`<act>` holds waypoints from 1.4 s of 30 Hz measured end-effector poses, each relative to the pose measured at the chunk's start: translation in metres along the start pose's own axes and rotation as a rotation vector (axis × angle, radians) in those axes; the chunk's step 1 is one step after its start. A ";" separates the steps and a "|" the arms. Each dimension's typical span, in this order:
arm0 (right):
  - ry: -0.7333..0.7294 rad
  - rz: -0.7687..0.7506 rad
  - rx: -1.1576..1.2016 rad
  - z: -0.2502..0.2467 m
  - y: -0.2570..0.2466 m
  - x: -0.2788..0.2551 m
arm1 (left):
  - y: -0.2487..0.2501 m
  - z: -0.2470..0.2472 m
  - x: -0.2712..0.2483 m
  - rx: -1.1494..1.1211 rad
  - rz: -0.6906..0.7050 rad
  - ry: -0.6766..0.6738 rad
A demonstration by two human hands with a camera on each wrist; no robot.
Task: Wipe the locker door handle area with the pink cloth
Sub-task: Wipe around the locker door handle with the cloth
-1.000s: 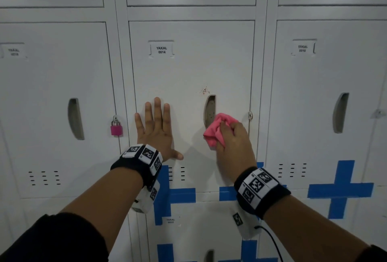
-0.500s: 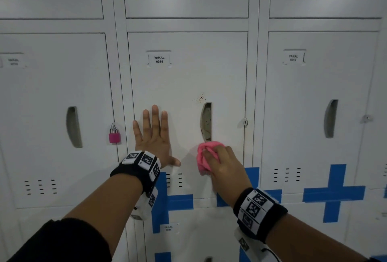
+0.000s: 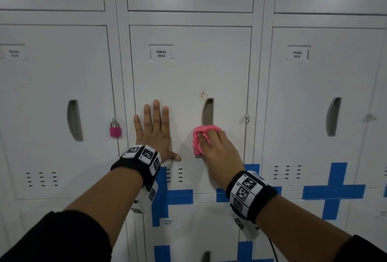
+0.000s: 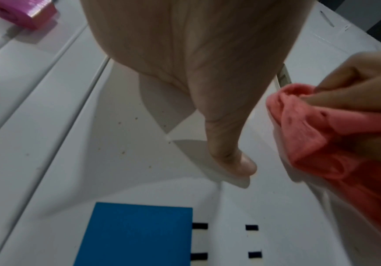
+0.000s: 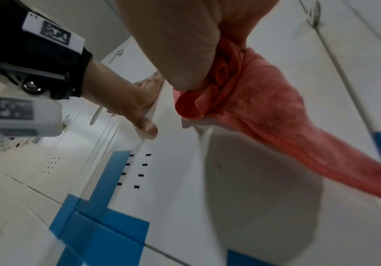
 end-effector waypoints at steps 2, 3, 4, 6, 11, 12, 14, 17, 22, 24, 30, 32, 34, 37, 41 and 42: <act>-0.004 -0.012 0.000 0.007 0.005 -0.009 | 0.000 0.000 -0.001 -0.001 0.001 0.000; -0.017 -0.017 -0.006 0.011 0.007 -0.013 | 0.000 0.000 0.000 0.000 0.001 -0.001; -0.033 -0.022 -0.013 0.015 0.010 -0.018 | 0.000 0.001 -0.001 0.001 0.000 -0.002; -0.072 -0.028 -0.019 0.022 0.016 -0.026 | 0.000 0.001 0.000 0.005 0.001 -0.001; -0.047 -0.016 0.003 0.009 0.036 -0.032 | -0.001 0.001 -0.001 0.003 -0.010 -0.010; -0.027 0.001 0.019 0.000 0.040 -0.029 | -0.001 0.002 -0.001 0.005 -0.013 -0.012; 0.033 0.055 0.047 -0.019 0.051 -0.016 | -0.001 0.001 -0.001 0.006 -0.016 -0.011; 0.153 0.121 0.088 -0.050 0.064 0.007 | -0.001 0.000 0.000 0.008 -0.017 -0.010; 0.176 0.188 0.180 -0.064 0.064 0.034 | -0.001 0.001 0.001 0.000 -0.010 -0.008; 0.122 0.244 0.251 -0.052 0.065 0.035 | -0.001 0.001 0.001 -0.002 -0.004 -0.003; 0.089 0.277 0.268 -0.024 0.055 0.012 | -0.001 0.001 0.002 0.003 0.008 0.019; 0.038 0.315 0.312 -0.008 0.053 -0.001 | -0.001 0.002 0.002 0.006 0.010 0.017; -0.007 0.333 0.334 0.006 0.050 -0.013 | 0.000 0.002 0.002 0.011 0.009 0.017; -0.093 0.373 0.370 0.029 0.048 -0.026 | -0.001 0.003 0.002 0.015 0.006 0.016; -0.108 0.323 0.376 0.044 0.034 -0.040 | 0.000 0.003 0.003 0.011 0.014 0.012; -0.120 0.277 0.353 0.050 0.028 -0.044 | 0.000 0.003 0.003 0.013 0.014 0.013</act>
Point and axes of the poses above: each hand's wrist, its own x-axis towards the middle knuckle, its own z-axis out of the palm, y = z × x, the point moved 10 cm from there along x, towards the middle knuckle, and after that the axes turned 9 degrees about -y, right-handed, at the moved point
